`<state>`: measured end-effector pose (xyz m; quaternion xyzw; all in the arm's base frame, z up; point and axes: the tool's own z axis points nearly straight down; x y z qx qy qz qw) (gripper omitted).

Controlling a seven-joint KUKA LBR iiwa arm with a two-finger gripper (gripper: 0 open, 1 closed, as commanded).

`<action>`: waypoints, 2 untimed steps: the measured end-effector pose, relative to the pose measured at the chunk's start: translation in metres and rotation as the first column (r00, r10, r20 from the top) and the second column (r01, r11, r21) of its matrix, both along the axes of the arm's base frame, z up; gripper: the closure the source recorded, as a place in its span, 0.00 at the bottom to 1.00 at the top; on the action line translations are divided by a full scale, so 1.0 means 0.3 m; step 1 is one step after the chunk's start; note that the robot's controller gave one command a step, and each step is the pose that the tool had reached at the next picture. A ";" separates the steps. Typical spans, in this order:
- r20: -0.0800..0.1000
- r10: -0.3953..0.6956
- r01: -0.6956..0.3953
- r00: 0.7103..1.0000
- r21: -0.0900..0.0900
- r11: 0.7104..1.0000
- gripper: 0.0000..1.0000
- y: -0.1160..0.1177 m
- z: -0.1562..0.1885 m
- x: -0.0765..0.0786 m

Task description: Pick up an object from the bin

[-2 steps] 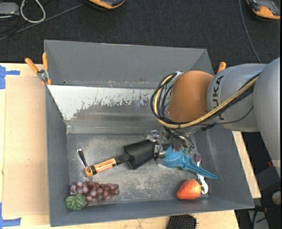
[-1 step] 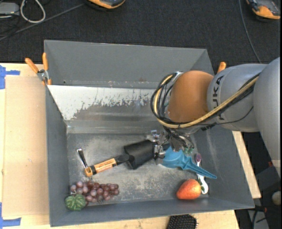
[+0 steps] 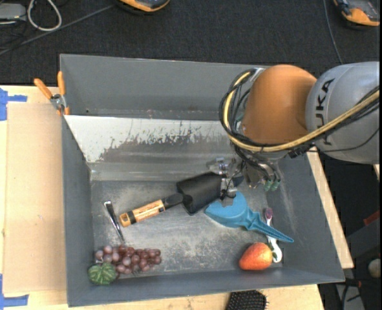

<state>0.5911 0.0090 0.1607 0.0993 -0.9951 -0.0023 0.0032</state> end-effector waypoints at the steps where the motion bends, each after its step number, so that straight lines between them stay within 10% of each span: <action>1: 0.000 0.000 0.000 1.000 0.000 1.000 1.00 0.001 0.000 0.000; 2: 0.003 -0.021 0.021 1.000 0.001 1.000 1.00 0.146 -0.247 -0.012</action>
Offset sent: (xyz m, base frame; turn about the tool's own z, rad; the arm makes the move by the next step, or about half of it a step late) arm -0.0054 0.0536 -0.0907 0.0237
